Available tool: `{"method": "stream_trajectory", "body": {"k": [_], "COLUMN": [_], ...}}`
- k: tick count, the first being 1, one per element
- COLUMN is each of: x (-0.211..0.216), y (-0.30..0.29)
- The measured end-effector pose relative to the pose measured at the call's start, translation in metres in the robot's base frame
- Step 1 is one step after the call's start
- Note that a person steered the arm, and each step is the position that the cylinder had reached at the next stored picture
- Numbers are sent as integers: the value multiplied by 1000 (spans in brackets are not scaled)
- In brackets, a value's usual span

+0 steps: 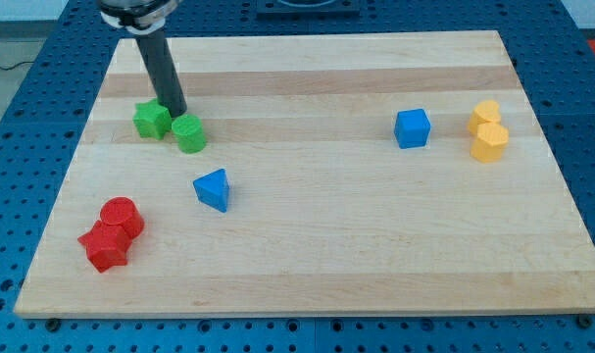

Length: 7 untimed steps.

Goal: Push the green circle to the bottom of the green star

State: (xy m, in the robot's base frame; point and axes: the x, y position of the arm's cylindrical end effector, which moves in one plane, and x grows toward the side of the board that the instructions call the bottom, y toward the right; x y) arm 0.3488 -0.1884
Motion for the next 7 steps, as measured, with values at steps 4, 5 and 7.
{"method": "stream_trajectory", "body": {"k": [4, 5, 7], "x": [34, 41, 48], "y": [144, 103, 24]}}
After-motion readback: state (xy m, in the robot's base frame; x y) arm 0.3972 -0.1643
